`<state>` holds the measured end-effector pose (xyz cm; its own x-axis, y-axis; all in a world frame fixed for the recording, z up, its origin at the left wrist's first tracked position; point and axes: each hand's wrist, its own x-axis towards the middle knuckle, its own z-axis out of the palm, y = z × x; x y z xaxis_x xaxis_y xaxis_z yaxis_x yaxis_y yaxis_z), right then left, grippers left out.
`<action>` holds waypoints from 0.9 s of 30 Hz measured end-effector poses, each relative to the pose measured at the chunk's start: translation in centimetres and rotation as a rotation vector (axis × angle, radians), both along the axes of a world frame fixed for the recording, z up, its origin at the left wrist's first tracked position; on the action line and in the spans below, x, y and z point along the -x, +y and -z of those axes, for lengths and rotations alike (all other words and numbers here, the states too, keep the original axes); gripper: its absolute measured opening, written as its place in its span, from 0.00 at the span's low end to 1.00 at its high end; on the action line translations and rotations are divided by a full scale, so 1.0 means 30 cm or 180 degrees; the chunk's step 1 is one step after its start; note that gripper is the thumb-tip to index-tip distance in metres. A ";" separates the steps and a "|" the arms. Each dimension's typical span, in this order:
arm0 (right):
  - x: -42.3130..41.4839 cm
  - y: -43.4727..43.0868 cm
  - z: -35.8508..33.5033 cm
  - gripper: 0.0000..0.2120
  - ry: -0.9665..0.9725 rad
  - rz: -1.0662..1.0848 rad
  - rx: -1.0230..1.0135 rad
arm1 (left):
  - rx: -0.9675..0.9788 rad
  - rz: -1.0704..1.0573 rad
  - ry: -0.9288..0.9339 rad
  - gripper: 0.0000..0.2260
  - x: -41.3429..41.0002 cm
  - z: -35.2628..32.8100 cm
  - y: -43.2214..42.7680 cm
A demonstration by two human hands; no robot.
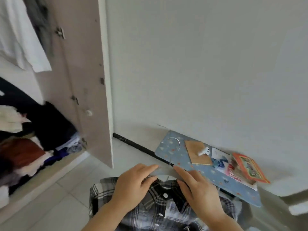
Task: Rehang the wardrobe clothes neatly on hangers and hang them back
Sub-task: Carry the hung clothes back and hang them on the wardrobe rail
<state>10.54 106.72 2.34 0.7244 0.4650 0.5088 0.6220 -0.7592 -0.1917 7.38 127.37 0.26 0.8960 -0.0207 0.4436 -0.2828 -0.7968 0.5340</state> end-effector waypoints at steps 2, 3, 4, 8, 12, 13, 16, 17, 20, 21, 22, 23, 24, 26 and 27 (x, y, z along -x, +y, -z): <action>-0.125 0.115 -0.018 0.29 -0.0198 -0.0352 -0.0072 | 0.0005 -0.0338 -0.0086 0.17 -0.050 -0.025 0.107; -0.181 0.175 -0.031 0.28 -0.0235 -0.0518 -0.0089 | 0.0018 -0.0488 -0.0125 0.17 -0.071 -0.040 0.159; -0.235 0.238 -0.043 0.27 -0.0324 -0.0695 -0.0114 | 0.0025 -0.0634 -0.0132 0.17 -0.091 -0.056 0.211; -0.401 0.501 -0.092 0.22 -0.0479 -0.1210 -0.0195 | -0.0003 -0.1214 -0.0151 0.18 -0.151 -0.096 0.418; -0.509 0.775 -0.119 0.21 -0.0446 -0.1631 -0.0253 | 0.0109 -0.1660 -0.0204 0.18 -0.187 -0.114 0.634; -0.534 0.849 -0.124 0.22 -0.0416 -0.1719 -0.0267 | 0.0138 -0.1746 -0.0241 0.18 -0.199 -0.119 0.692; -0.596 1.074 -0.137 0.23 -0.0402 -0.1894 -0.0330 | 0.0226 -0.1975 -0.0463 0.17 -0.253 -0.123 0.884; -0.615 1.145 -0.144 0.23 -0.0379 -0.1929 -0.0357 | 0.0244 -0.2032 -0.0534 0.17 -0.273 -0.129 0.948; -0.674 1.342 -0.184 0.25 -0.0333 -0.1972 -0.0385 | 0.0275 -0.2145 -0.0740 0.17 -0.335 -0.169 1.143; -0.696 1.404 -0.202 0.25 -0.0323 -0.1981 -0.0371 | 0.0286 -0.2168 -0.0770 0.17 -0.357 -0.185 1.204; -0.717 1.466 -0.217 0.25 -0.0359 -0.2000 -0.0378 | 0.0297 -0.2186 -0.0794 0.17 -0.377 -0.202 1.264; -0.739 1.529 -0.233 0.24 -0.0384 -0.2020 -0.0407 | 0.0297 -0.2219 -0.0813 0.17 -0.396 -0.220 1.324; -0.761 1.591 -0.249 0.24 -0.0383 -0.2044 -0.0443 | 0.0276 -0.2262 -0.0846 0.17 -0.416 -0.237 1.384; -0.804 1.715 -0.285 0.23 -0.0361 -0.2101 -0.0536 | 0.0250 -0.2363 -0.0933 0.16 -0.453 -0.270 1.497; -0.826 1.776 -0.302 0.22 -0.0395 -0.2143 -0.0563 | 0.0240 -0.2435 -0.0966 0.16 -0.469 -0.286 1.550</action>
